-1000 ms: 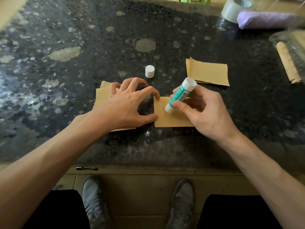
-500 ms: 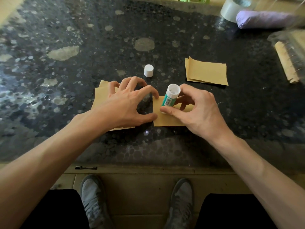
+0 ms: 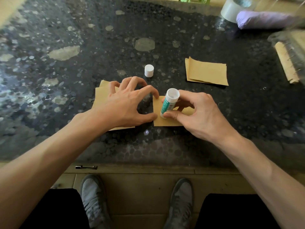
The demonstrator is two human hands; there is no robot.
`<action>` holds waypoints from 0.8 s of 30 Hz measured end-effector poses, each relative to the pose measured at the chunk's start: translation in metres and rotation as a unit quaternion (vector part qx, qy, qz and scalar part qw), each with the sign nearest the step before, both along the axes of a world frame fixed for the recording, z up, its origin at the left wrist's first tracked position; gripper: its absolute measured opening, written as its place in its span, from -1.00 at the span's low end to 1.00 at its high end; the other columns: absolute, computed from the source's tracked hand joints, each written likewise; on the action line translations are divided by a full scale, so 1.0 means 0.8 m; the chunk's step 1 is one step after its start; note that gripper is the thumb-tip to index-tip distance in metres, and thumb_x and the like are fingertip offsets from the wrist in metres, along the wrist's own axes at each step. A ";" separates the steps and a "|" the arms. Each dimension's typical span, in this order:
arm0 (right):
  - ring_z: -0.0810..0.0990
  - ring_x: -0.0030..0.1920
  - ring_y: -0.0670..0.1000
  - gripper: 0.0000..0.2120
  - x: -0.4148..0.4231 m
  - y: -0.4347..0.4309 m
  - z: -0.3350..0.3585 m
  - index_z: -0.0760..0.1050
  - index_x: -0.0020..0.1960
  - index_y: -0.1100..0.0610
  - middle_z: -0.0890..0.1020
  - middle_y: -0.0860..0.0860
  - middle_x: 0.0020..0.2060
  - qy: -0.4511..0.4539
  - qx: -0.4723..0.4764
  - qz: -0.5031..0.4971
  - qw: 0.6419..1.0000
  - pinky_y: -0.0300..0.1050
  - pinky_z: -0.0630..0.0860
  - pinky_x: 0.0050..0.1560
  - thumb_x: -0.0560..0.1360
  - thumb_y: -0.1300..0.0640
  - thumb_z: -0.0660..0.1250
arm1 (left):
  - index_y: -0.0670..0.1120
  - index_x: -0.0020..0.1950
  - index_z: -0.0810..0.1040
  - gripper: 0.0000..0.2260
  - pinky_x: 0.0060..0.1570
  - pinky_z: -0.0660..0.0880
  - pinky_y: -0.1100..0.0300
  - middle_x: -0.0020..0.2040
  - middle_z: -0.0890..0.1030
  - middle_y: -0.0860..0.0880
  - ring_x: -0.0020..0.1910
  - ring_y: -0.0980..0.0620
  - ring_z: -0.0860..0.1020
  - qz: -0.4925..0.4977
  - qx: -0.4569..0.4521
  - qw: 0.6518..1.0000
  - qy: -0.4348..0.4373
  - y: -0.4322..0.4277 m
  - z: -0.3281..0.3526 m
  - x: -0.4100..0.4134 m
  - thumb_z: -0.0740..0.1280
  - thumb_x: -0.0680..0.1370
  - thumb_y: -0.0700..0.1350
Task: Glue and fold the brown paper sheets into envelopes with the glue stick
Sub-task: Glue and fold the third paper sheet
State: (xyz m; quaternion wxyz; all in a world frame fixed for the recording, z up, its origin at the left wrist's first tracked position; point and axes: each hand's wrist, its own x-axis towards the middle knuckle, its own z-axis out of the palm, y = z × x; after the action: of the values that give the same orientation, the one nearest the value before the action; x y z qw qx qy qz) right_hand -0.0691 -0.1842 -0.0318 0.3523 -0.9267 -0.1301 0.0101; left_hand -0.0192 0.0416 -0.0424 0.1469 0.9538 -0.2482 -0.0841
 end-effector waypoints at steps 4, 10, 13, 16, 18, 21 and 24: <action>0.56 0.02 -0.44 -0.58 -0.006 -0.001 -0.001 0.61 0.27 -0.08 0.56 -0.41 -0.04 -0.013 0.005 -0.006 1.000 -0.57 0.42 0.04 0.44 -0.13 0.55 | 0.33 0.43 0.34 -0.46 0.50 0.02 -0.15 0.44 0.26 0.11 0.57 0.00 0.11 0.000 0.006 1.000 0.004 0.000 0.001 0.000 0.34 0.49 0.38; 0.59 0.08 -0.34 -0.61 -0.010 -0.002 0.000 0.61 0.26 -0.15 0.59 -0.37 0.00 0.006 0.002 -0.002 1.000 -0.46 0.49 0.07 0.46 -0.14 0.53 | 0.34 0.42 0.34 -0.48 0.50 0.01 -0.17 0.44 0.26 0.11 0.57 0.00 0.11 -0.001 0.002 1.000 0.005 0.000 0.001 0.000 0.34 0.49 0.37; 0.55 0.12 -0.38 -0.64 -0.013 -0.002 0.002 0.56 0.23 -0.22 0.54 -0.45 -0.08 0.022 0.001 0.007 1.000 -0.50 0.45 0.05 0.47 -0.08 0.54 | 0.34 0.41 0.34 -0.48 0.51 0.00 -0.18 0.44 0.26 0.11 0.57 0.00 0.11 -0.002 -0.002 1.000 0.004 0.001 0.000 0.000 0.34 0.48 0.37; 0.54 0.08 -0.46 -0.59 -0.015 -0.002 0.002 0.57 0.28 -0.18 0.49 -0.50 -0.09 0.022 0.002 0.007 1.000 -0.58 0.41 0.05 0.47 -0.05 0.56 | 0.36 0.41 0.32 -0.45 0.51 -0.02 -0.18 0.45 0.24 0.12 0.57 0.00 0.09 -0.006 0.003 1.000 0.012 0.002 0.001 0.001 0.36 0.45 0.38; 0.52 0.05 -0.50 -0.56 -0.017 -0.003 0.004 0.52 0.27 -0.25 0.48 -0.51 -0.07 0.022 0.011 0.009 1.000 -0.63 0.36 0.06 0.46 -0.04 0.57 | 0.37 0.41 0.31 -0.42 0.52 -0.02 -0.19 0.45 0.23 0.11 0.58 0.00 0.07 -0.010 0.006 1.000 0.017 0.003 0.002 0.001 0.38 0.44 0.39; 0.54 0.07 -0.48 -0.56 -0.020 -0.003 0.004 0.46 0.22 -0.31 0.49 -0.51 -0.05 0.023 0.015 0.018 0.999 -0.62 0.36 0.07 0.45 -0.04 0.57 | 0.38 0.42 0.30 -0.40 0.52 -0.02 -0.20 0.47 0.22 0.11 0.58 -0.01 0.06 -0.013 0.014 1.000 0.022 0.003 0.003 0.002 0.40 0.42 0.40; 0.58 0.09 -0.39 -0.60 -0.021 -0.005 0.004 0.52 0.21 -0.29 0.56 -0.46 -0.03 0.028 0.017 0.025 0.999 -0.58 0.40 0.09 0.46 -0.03 0.57 | 0.38 0.42 0.29 -0.39 0.53 -0.01 -0.21 0.48 0.21 0.11 0.59 -0.01 0.05 -0.010 0.020 0.999 0.025 0.003 0.002 0.003 0.40 0.42 0.41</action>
State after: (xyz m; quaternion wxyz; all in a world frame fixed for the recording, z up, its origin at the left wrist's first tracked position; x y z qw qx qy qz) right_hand -0.0858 -0.1884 -0.0285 0.3710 -0.9164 -0.1439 0.0427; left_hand -0.0169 0.0437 -0.0406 0.1329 0.9517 -0.2522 -0.1140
